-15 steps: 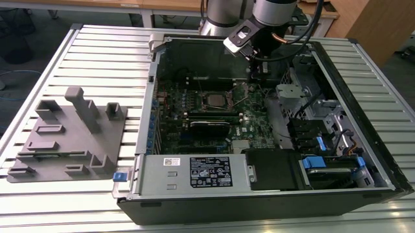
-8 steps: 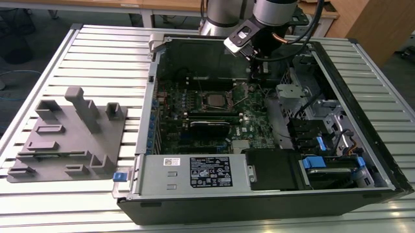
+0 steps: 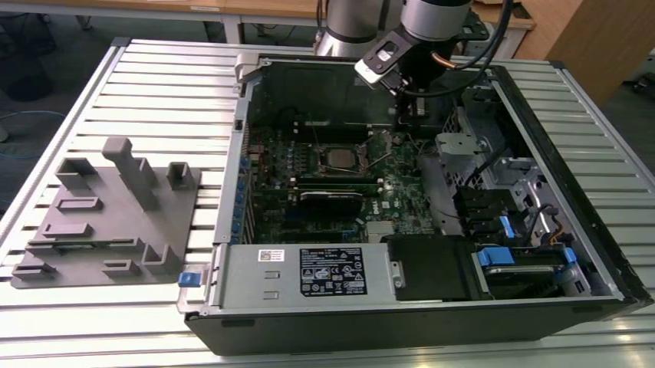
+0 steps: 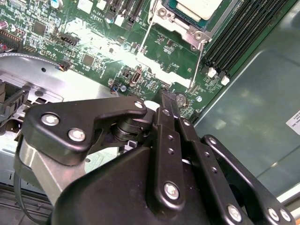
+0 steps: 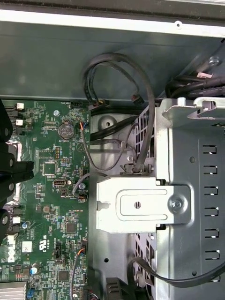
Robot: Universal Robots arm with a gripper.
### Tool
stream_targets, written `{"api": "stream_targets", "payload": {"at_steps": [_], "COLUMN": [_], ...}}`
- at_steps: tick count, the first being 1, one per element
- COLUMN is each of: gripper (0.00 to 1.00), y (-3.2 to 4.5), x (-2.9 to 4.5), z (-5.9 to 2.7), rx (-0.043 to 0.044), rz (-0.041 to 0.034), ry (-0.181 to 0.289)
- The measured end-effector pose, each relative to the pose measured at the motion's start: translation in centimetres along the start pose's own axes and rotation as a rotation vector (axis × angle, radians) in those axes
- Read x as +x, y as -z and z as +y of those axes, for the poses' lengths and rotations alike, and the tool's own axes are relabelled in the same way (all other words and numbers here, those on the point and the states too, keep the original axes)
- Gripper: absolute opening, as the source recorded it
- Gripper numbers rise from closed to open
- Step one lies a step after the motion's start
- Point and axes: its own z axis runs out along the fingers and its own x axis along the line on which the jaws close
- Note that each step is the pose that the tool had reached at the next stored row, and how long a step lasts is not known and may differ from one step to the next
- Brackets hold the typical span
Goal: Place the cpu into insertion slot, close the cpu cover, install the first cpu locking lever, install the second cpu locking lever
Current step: 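Close the cpu cover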
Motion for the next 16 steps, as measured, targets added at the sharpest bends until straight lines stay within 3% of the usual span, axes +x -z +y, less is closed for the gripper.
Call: {"api": "stream_targets", "payload": {"at_steps": [16], "gripper": [0.1], "y": [-0.62], "x": [-0.01], "z": [0.4], "rx": [0.0], "rz": [0.0], "ry": [0.0]}}
